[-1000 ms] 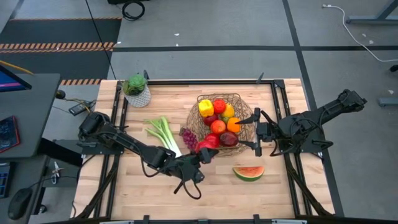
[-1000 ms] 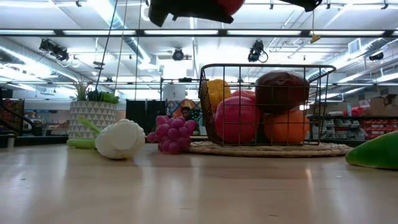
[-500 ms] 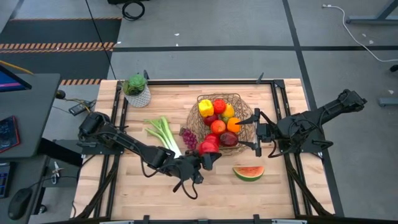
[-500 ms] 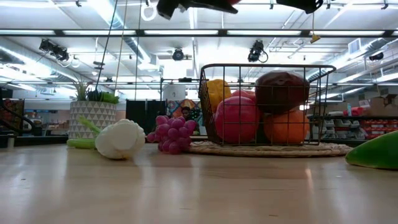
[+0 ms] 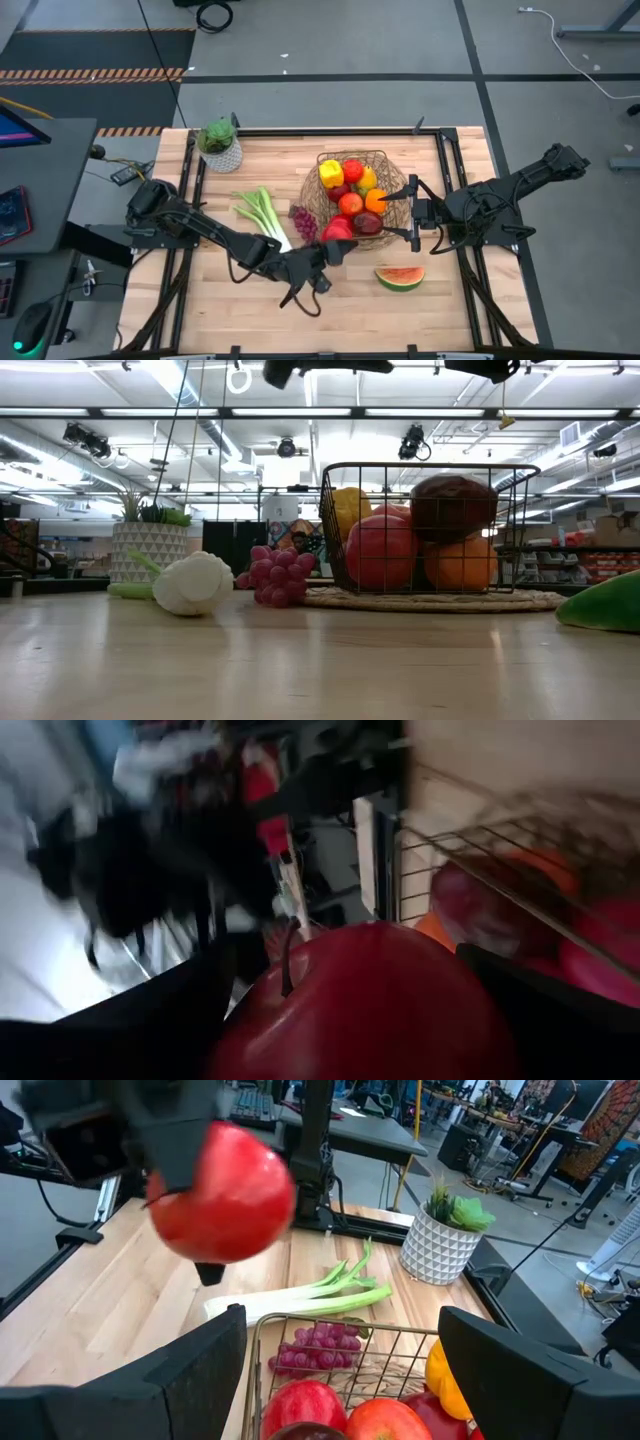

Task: Build produce basket
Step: Put the apple into the wire basket

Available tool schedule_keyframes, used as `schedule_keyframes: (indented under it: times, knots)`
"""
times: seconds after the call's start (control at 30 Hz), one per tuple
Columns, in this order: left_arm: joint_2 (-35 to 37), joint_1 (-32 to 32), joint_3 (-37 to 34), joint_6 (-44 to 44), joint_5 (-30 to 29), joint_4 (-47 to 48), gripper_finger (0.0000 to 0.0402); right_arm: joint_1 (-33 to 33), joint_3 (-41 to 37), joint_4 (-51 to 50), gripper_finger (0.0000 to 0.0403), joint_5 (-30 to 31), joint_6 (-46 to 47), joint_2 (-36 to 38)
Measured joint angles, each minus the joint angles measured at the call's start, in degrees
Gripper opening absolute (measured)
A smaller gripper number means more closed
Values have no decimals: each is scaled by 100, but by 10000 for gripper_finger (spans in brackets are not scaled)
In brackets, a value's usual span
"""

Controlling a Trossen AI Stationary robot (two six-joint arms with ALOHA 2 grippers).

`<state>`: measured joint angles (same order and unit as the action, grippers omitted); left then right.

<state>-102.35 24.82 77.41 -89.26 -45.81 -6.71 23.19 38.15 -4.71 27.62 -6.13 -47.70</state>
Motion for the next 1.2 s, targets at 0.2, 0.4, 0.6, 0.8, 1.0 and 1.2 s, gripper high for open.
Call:
schedule_keyframes:
  times: [0.2,0.4,0.6,0.8,1.0,1.2]
  knots:
    - [0,-315,0,1496,-102,-836,376,0,0,3,334,0,15,0]
    - [0,-559,0,2328,-798,-1452,376,1,0,1,334,186,57,0]
    - [0,-706,0,3084,-1610,-1745,377,1,0,-182,334,714,123,0]
    - [0,-915,0,3317,-1654,-1671,377,-1,0,-280,334,854,192,0]
    - [152,-1293,0,3577,-1756,-1340,377,1,0,-295,334,856,212,0]
    - [733,-1650,-2,4603,-1728,-311,378,1,2,-435,334,856,309,0]
